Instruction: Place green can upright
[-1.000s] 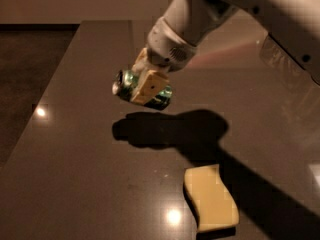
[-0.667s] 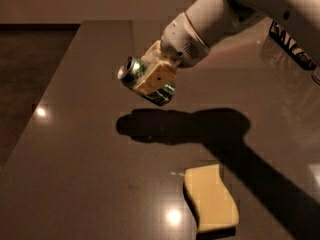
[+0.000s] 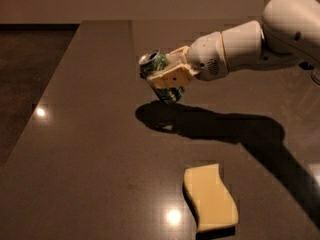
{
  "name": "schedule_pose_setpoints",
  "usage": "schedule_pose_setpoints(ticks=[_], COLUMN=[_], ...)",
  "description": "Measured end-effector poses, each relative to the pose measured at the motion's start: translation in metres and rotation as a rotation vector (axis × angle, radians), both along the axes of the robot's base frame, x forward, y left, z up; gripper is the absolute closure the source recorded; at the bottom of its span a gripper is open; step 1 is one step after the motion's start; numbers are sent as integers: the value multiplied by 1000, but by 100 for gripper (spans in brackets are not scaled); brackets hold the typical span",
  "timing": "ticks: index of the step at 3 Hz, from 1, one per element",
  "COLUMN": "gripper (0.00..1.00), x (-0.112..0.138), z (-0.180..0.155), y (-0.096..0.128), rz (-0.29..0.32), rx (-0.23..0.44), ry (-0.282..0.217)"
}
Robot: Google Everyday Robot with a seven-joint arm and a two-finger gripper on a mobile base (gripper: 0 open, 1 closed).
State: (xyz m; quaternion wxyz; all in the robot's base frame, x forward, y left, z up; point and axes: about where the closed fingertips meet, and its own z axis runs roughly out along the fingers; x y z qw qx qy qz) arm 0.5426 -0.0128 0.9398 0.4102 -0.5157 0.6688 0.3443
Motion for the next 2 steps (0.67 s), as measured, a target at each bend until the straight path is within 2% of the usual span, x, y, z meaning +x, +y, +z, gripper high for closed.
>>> schedule_pose_setpoints(ticks=[2], gripper=[100], x=[22], z=[-17], y=[-33], rz=[-175], rx=[201], ry=[-11])
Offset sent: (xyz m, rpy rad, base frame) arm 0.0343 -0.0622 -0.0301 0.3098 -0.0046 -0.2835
